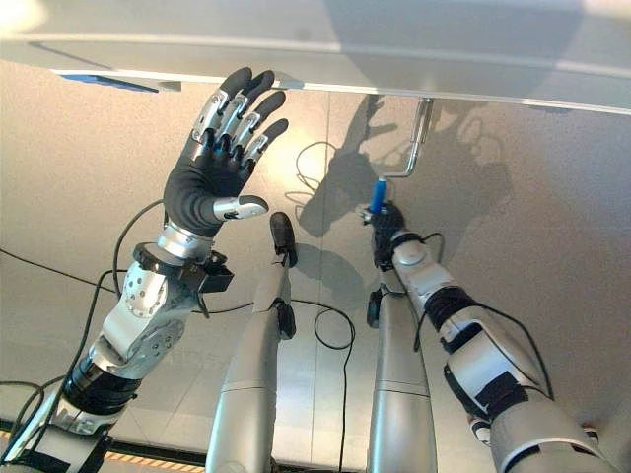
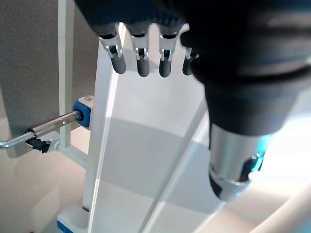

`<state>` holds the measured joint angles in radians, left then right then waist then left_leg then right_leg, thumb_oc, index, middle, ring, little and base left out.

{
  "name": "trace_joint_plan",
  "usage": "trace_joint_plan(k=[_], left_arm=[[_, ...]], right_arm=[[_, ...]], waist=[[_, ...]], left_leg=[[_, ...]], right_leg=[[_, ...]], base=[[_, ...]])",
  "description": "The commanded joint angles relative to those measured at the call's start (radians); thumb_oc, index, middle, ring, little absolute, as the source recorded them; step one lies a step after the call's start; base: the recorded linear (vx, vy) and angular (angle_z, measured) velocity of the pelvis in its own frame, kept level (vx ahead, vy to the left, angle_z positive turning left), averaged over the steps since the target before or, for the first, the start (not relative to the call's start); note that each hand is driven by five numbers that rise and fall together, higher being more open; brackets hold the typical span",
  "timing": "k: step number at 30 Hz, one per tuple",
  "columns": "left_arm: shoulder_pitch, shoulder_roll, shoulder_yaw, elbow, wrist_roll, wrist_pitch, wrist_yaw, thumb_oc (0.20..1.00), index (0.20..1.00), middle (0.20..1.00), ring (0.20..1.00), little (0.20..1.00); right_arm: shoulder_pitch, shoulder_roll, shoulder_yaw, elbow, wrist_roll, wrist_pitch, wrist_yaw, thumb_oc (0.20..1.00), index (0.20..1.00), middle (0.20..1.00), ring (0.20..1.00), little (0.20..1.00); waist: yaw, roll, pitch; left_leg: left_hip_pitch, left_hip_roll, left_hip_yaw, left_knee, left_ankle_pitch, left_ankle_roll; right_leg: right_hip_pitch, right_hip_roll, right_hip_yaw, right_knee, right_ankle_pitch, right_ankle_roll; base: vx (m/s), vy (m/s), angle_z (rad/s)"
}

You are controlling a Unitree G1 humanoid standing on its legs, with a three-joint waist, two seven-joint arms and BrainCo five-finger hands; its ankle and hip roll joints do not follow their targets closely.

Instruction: Raise the hospital bed

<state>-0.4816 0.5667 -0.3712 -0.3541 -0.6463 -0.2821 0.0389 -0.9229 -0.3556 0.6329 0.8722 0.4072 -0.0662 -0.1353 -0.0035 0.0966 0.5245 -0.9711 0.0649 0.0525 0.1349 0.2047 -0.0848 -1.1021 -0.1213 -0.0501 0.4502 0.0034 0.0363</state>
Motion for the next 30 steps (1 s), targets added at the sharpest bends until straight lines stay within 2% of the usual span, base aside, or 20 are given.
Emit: trace_joint_plan(k=[1,6,11,12,14,15,16,17,18,19,20,25,30], left_arm=[[0.030,0.022,-0.018,-0.104,0.010,-0.073,-0.012,1.000,1.000,1.000,1.000,1.000],[0.034,0.031,-0.025,-0.107,0.011,-0.077,-0.022,1.000,1.000,1.000,1.000,1.000],[0.041,0.037,-0.024,-0.104,0.013,-0.080,-0.025,1.000,1.000,1.000,1.000,1.000],[0.042,0.038,-0.019,-0.100,0.021,-0.084,-0.021,1.000,1.000,1.000,1.000,1.000],[0.041,0.038,-0.019,-0.100,0.021,-0.084,-0.021,1.000,1.000,1.000,1.000,1.000],[0.048,0.044,-0.013,-0.102,0.032,-0.094,-0.007,1.000,1.000,1.000,1.000,1.000],[0.050,0.047,-0.012,-0.100,0.037,-0.095,-0.005,1.000,1.000,1.000,1.000,1.000],[0.049,0.046,-0.013,-0.100,0.037,-0.095,-0.005,1.000,1.000,1.000,1.000,1.000],[0.055,0.055,-0.006,-0.100,0.040,-0.095,-0.004,1.000,1.000,1.000,1.000,1.000],[0.074,0.074,0.012,-0.106,0.042,-0.099,-0.007,1.000,1.000,1.000,1.000,1.000],[0.074,0.073,0.010,-0.106,0.042,-0.099,-0.007,1.000,1.000,1.000,1.000,1.000],[0.137,0.120,0.061,-0.137,0.015,-0.099,-0.047,1.000,1.000,1.000,1.000,1.000],[0.216,0.138,0.128,-0.169,-0.046,-0.094,-0.111,1.000,1.000,1.000,1.000,1.000]], right_arm=[[-0.027,0.237,0.133,-0.139,-0.093,-0.087,0.131,0.200,0.200,0.200,0.200,0.200],[-0.023,0.251,0.201,-0.202,-0.143,-0.083,0.173,0.200,0.200,0.200,0.200,0.200],[-0.013,0.240,0.215,-0.319,-0.075,-0.100,0.199,0.200,0.200,0.200,0.200,0.200],[-0.004,0.219,0.193,-0.385,-0.002,-0.121,0.191,0.200,0.200,0.200,0.200,0.200],[-0.004,0.217,0.193,-0.386,-0.001,-0.120,0.192,0.200,0.200,0.200,0.200,0.200],[0.043,0.134,0.127,-0.573,0.150,-0.174,0.178,0.200,0.200,0.200,0.200,0.200],[0.062,0.096,0.097,-0.625,0.180,-0.193,0.173,0.200,0.200,0.200,0.200,0.200],[0.063,0.094,0.096,-0.628,0.180,-0.192,0.173,0.200,0.200,0.200,0.200,0.200],[0.079,0.049,0.064,-0.698,0.182,-0.211,0.162,0.200,0.200,0.200,0.200,0.200],[0.134,-0.042,-0.016,-0.815,0.221,-0.245,0.153,0.200,0.200,0.200,0.200,0.200],[0.136,-0.043,-0.017,-0.817,0.220,-0.243,0.153,0.200,0.200,0.200,0.200,0.200],[0.321,-0.202,-0.232,-1.026,0.231,-0.290,0.138,0.200,0.200,0.200,0.200,0.200],[0.501,-0.252,-0.450,-1.138,0.311,-0.336,0.162,0.200,0.200,0.200,0.200,0.200]], waist=[[0.022,0.035,-0.004],[0.019,0.036,-0.004],[0.013,0.034,-0.004],[0.009,0.031,-0.004],[0.009,0.031,-0.004],[-0.006,0.019,-0.004],[-0.012,0.016,-0.004],[-0.011,0.017,-0.004],[-0.018,0.012,-0.004],[-0.032,0.005,-0.004],[-0.031,0.005,-0.004],[-0.066,-0.017,-0.004],[-0.093,-0.035,-0.004]], left_leg=[[-0.013,-0.085,0.064,0.165,-0.175,0.042],[-0.009,-0.082,0.063,0.168,-0.176,0.041],[-0.006,-0.079,0.063,0.164,-0.174,0.040],[-0.006,-0.078,0.064,0.165,-0.173,0.040],[-0.006,-0.077,0.064,0.165,-0.173,0.040],[-0.009,-0.075,0.065,0.166,-0.171,0.038],[-0.008,-0.075,0.065,0.164,-0.171,0.037],[-0.007,-0.075,0.065,0.164,-0.171,0.037],[-0.005,-0.075,0.064,0.163,-0.170,0.036],[-0.001,-0.075,0.067,0.162,-0.171,0.036],[0.000,-0.074,0.067,0.161,-0.171,0.036],[0.021,-0.072,0.070,0.155,-0.178,0.039],[0.050,-0.066,0.070,0.151,-0.181,0.035]], right_leg=[[0.089,-0.053,0.013,-0.237,0.134,0.140],[0.091,-0.053,0.013,-0.233,0.132,0.139],[0.092,-0.052,0.016,-0.232,0.131,0.139],[0.089,-0.052,0.015,-0.230,0.130,0.138],[0.089,-0.052,0.015,-0.230,0.130,0.138],[0.086,-0.052,0.015,-0.225,0.130,0.138],[0.086,-0.051,0.015,-0.225,0.130,0.139],[0.086,-0.051,0.015,-0.225,0.130,0.139],[0.087,-0.051,0.016,-0.223,0.129,0.140],[0.090,-0.050,0.017,-0.224,0.128,0.141],[0.091,-0.049,0.017,-0.224,0.128,0.141],[0.102,-0.045,0.019,-0.221,0.126,0.145],[0.127,-0.037,0.021,-0.217,0.117,0.146]], base=[[0.00,0.000,0.00],[0.00,0.000,0.00],[0.00,0.000,0.00],[0.00,0.000,0.00],[0.00,0.000,0.00],[0.00,0.000,0.00],[0.00,0.000,0.00],[0.00,0.000,0.00],[0.01,-0.007,0.05],[0.01,-0.007,0.04],[0.00,0.000,0.00],[0.00,-0.014,0.03],[0.00,-0.062,0.06]])
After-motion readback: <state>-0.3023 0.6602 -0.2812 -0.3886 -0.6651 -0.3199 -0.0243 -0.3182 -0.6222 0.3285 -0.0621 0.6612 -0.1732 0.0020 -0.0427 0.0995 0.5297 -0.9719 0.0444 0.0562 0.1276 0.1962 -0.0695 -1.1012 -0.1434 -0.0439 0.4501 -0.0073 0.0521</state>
